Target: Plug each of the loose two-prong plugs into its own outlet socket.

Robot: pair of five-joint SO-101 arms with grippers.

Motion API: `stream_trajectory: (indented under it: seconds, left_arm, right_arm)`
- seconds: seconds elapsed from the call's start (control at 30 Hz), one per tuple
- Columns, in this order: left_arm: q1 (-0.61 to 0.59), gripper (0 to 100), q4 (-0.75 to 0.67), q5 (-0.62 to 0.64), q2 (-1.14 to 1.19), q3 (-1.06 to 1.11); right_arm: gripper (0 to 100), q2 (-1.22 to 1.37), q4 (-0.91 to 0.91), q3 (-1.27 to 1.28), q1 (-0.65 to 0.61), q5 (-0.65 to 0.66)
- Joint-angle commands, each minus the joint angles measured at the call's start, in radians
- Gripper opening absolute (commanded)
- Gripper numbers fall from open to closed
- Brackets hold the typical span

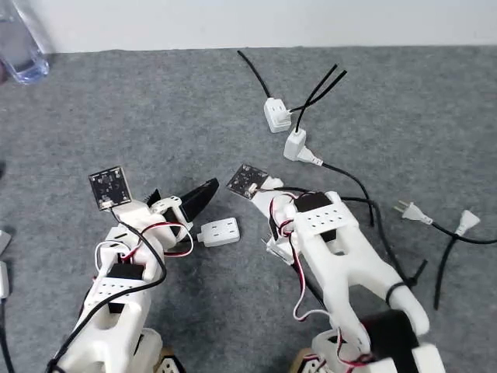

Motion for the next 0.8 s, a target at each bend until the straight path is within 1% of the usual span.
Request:
stream_trajectory:
  seconds: [0.0,0.1,0.2,0.37,0.43,0.63,0.77]
  left_arm:
    - [0.003,46,-0.028,-0.009,-0.009,-0.008]
    - [0.003,46,-0.028,-0.009,-0.009,-0.007]
    - [0.003,46,-0.028,-0.009,-0.009,-0.007]
    - [0.003,46,-0.026,-0.009,-0.009,-0.007]
    - [0.003,46,-0.026,-0.009,-0.009,-0.005]
    - [0.003,46,-0.026,-0.009,-0.009,-0.005]
    - [0.003,46,-0.026,-0.009,-0.009,-0.005]
  right_arm:
    - [12.1,-0.128,0.104,-0.104,-0.015,-0.017]
    - [12.1,-0.2,0.154,-0.103,-0.051,-0.058]
    - [12.1,-0.219,0.153,-0.046,-0.079,-0.072]
    - [12.1,-0.188,0.054,0.044,-0.085,-0.08]
    - [12.1,-0.17,0.021,0.064,-0.087,-0.106]
    - [12.1,-0.077,-0.018,0.068,-0.093,-0.121]
    - [12.1,-0.002,-0.051,0.068,-0.113,-0.167]
